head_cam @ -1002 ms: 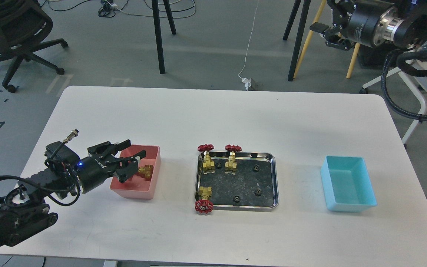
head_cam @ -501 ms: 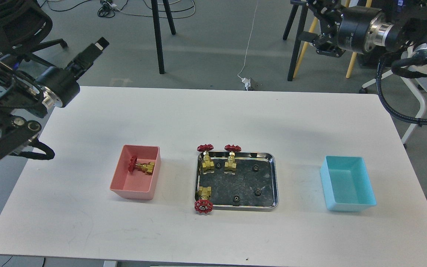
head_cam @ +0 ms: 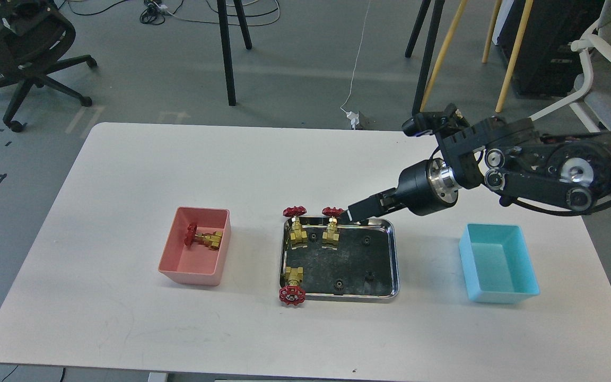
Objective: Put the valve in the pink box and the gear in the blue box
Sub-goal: 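Reach the right hand down to the black gear on the tray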
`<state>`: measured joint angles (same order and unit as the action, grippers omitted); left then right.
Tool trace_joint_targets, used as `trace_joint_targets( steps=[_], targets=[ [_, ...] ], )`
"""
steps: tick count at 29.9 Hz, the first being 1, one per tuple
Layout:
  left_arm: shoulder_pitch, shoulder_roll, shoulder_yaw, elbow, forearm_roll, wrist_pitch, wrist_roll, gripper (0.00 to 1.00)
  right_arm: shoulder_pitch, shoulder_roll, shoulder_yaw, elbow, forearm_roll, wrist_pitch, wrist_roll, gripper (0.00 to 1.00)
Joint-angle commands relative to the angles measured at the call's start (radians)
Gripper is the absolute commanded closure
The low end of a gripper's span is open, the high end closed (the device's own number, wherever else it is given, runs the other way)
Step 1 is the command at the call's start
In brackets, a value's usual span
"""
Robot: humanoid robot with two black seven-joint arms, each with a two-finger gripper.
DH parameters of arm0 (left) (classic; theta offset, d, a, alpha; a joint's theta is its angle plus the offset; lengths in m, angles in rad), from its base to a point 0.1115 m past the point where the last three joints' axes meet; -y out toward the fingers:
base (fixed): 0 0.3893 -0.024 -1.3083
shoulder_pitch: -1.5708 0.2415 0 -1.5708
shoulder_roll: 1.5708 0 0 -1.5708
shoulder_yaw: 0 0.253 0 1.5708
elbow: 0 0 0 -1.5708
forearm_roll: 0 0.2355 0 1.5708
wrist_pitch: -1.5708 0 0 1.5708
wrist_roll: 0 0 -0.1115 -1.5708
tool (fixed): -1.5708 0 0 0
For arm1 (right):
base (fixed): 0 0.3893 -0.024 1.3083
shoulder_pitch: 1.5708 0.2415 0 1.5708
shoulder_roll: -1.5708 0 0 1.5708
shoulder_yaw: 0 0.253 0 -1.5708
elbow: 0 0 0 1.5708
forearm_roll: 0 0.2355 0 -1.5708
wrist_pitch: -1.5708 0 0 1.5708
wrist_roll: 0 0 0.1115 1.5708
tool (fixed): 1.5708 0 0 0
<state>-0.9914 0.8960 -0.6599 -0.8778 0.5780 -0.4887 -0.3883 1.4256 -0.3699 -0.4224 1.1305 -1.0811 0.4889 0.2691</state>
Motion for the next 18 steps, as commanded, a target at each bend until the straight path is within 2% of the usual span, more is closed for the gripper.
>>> trace_joint_targets(
  steps=[1, 9, 18],
  targets=[
    [-0.019, 0.011, -0.015, 0.011, -0.003, 0.000, -0.001, 0.06, 0.018, 0.100, -0.122, -0.050, -0.037, 0.000, 0.012, 0.02],
    [-0.020, 0.040, -0.041, 0.013, -0.004, 0.004, -0.006, 0.06, 0.007, 0.250, -0.294, -0.139, -0.040, 0.000, 0.028, 0.01],
    [-0.021, 0.057, -0.086, 0.013, -0.004, 0.004, -0.007, 0.06, -0.019, 0.364, -0.365, -0.268, -0.039, 0.000, 0.032, 0.02]
  ],
)
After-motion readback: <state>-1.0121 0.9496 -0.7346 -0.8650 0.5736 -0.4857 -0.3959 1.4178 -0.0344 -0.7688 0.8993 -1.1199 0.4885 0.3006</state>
